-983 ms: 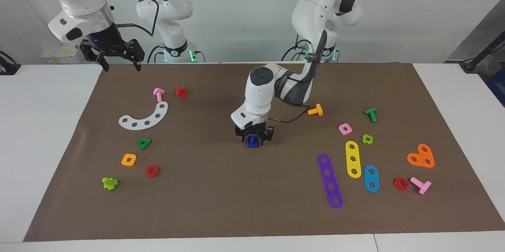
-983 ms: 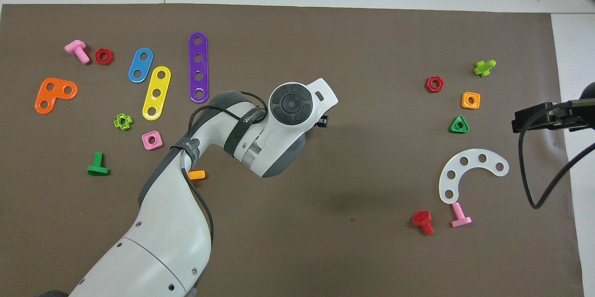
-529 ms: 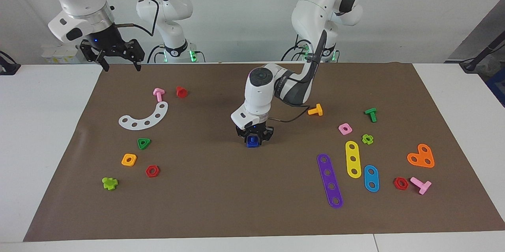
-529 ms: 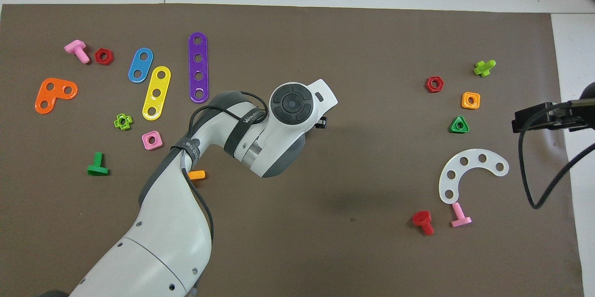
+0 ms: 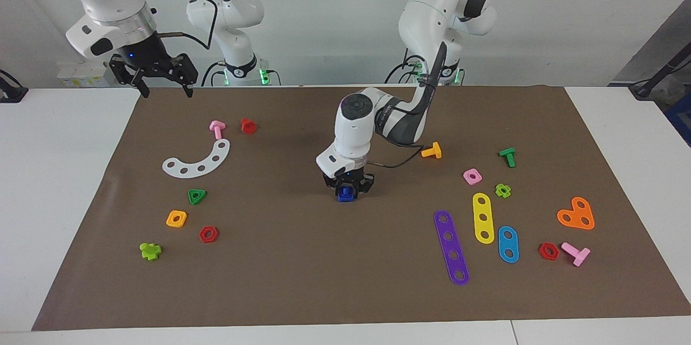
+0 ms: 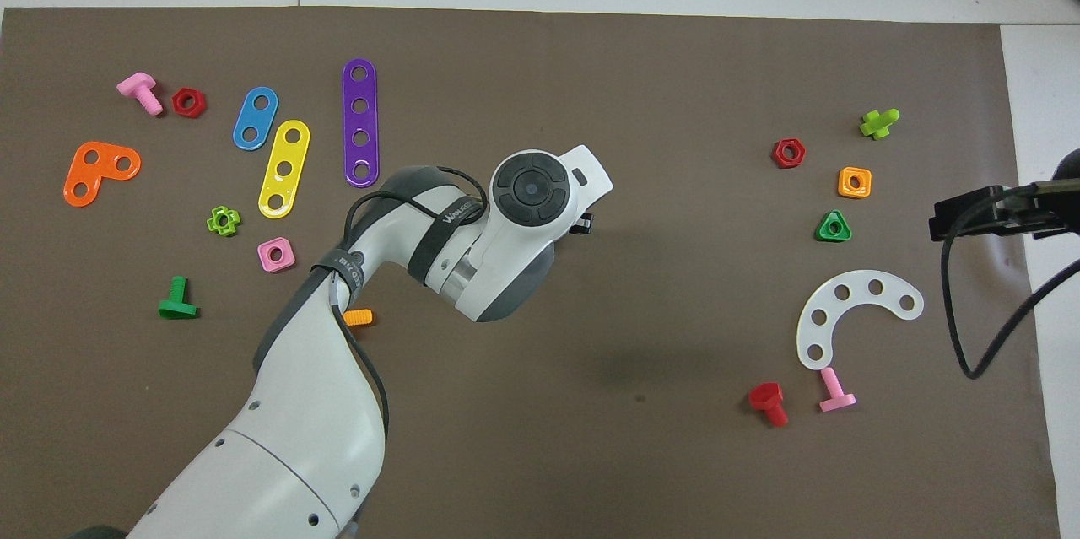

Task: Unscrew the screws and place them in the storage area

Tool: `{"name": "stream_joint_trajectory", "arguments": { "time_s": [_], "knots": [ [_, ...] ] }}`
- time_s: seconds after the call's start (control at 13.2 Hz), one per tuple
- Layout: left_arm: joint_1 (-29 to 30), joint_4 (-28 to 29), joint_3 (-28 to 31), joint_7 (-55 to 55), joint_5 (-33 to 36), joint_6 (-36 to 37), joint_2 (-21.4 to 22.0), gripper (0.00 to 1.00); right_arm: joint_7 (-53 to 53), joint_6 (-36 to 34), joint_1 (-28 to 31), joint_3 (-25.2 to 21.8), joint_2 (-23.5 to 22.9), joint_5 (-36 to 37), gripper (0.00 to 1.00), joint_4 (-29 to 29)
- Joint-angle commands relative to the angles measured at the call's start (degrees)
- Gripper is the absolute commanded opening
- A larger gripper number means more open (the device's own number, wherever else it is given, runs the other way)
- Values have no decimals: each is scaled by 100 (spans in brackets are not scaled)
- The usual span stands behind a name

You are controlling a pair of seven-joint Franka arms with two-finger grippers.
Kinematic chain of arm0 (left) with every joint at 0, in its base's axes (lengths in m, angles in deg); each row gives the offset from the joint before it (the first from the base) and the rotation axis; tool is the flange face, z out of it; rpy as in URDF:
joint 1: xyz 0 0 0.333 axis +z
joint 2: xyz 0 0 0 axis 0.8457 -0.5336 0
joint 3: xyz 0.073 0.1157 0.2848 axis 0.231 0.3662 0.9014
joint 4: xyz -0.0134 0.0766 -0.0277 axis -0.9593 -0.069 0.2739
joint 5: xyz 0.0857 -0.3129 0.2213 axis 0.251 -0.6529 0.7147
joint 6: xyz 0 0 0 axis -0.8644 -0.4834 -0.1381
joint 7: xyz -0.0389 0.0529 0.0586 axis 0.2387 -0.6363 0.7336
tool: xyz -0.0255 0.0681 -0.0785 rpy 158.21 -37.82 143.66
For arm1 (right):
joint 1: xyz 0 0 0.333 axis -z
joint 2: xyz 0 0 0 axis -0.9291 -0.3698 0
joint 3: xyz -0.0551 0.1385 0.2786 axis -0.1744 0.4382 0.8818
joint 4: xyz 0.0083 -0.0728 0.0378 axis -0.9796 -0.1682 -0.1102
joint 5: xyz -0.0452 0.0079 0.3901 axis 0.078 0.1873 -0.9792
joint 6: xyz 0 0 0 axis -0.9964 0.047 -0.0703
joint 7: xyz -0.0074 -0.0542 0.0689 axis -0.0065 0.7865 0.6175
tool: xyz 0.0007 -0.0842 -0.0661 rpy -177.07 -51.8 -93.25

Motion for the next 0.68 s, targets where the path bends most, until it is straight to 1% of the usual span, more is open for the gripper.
{"name": "stream_joint_trajectory", "arguments": {
  "time_s": [0.0, 0.15, 0.3, 0.45, 0.61],
  "knots": [
    [-61, -75, 68, 37, 144, 167, -16, 43, 168, 49, 60, 39, 135, -74, 100, -135],
    [-52, -84, 68, 37, 126, 255, -16, 40, 168, 49, 60, 30, 135, -74, 100, -135],
    [-52, -206, 68, 37, 117, 413, -25, 39, 168, 49, 60, 39, 135, -74, 100, -135],
    [-52, -478, 68, 37, 91, 816, -69, 39, 168, 49, 60, 39, 135, -74, 100, -135],
    [-61, -873, 68, 37, 21, 1159, -174, 39, 168, 49, 60, 30, 135, -74, 100, -135]
  ]
}}
